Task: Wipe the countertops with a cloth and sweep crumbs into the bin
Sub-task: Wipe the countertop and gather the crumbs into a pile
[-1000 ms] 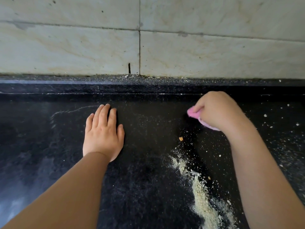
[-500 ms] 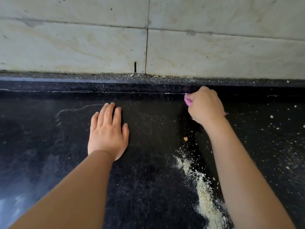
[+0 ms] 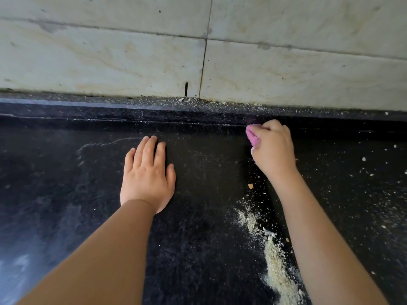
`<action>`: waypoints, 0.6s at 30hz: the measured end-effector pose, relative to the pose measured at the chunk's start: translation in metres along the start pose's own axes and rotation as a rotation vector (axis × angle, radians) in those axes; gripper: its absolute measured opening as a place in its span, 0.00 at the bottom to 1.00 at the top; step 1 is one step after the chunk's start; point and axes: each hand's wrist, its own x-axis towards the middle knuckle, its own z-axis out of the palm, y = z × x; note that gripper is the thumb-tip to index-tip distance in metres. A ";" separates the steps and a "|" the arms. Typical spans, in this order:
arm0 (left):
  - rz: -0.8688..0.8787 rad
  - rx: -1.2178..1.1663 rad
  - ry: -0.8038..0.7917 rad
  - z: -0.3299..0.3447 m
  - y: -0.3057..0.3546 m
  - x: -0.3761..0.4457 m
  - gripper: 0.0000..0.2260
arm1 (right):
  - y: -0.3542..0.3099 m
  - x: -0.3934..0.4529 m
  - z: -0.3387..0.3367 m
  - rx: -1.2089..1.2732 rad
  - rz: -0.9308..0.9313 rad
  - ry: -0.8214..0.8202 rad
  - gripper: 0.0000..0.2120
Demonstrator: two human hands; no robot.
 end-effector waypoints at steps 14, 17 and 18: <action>-0.008 -0.033 -0.021 -0.003 0.000 -0.001 0.24 | -0.006 -0.002 -0.018 0.069 -0.334 -0.286 0.16; -0.011 -0.027 -0.030 -0.004 0.001 -0.001 0.24 | 0.002 -0.023 -0.028 0.119 -0.262 -0.586 0.12; -0.015 -0.030 -0.034 -0.004 0.001 -0.001 0.24 | 0.007 -0.031 -0.037 0.184 -0.206 -0.734 0.11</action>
